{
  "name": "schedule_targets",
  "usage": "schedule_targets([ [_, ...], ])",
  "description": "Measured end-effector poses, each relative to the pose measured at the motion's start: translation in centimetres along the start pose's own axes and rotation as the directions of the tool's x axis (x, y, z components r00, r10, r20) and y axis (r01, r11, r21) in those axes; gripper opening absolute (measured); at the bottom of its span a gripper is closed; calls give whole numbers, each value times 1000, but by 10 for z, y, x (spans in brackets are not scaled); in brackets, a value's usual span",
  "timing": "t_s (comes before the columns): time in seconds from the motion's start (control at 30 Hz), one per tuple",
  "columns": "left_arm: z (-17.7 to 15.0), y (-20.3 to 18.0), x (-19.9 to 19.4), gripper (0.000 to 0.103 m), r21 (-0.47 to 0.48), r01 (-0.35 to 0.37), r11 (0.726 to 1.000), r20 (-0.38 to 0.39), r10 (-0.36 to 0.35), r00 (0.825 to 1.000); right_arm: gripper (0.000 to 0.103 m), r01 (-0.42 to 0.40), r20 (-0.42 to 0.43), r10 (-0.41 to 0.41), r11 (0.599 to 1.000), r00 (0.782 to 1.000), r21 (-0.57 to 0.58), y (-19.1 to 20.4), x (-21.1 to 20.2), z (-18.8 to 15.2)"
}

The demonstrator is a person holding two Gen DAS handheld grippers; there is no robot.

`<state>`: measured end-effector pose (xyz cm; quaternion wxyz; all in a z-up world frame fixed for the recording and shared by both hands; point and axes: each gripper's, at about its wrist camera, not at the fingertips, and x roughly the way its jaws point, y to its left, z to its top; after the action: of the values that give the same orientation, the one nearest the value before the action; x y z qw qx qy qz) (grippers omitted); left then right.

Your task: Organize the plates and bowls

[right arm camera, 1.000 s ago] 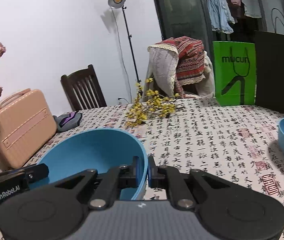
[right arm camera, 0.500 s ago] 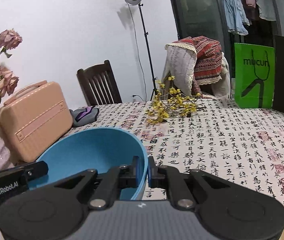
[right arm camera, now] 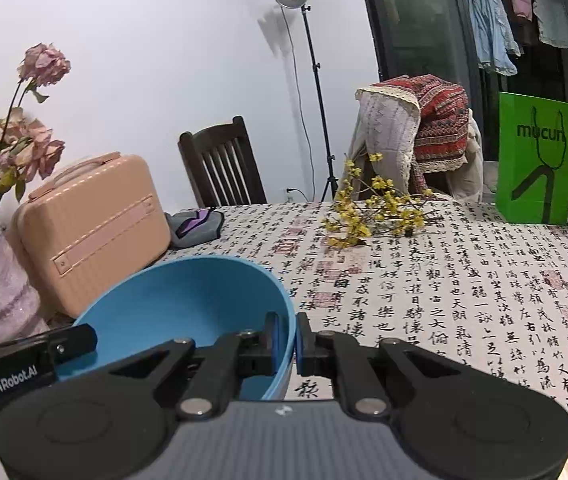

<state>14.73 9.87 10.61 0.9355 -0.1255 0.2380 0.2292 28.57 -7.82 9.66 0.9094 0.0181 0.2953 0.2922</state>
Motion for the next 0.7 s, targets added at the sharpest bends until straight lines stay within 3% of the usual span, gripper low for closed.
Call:
schedule_targets([
  [0.7, -1, 43, -8, 8, -56, -63, 996, 13, 64, 998, 8, -70, -14, 70, 997, 997, -37, 44, 14, -4],
])
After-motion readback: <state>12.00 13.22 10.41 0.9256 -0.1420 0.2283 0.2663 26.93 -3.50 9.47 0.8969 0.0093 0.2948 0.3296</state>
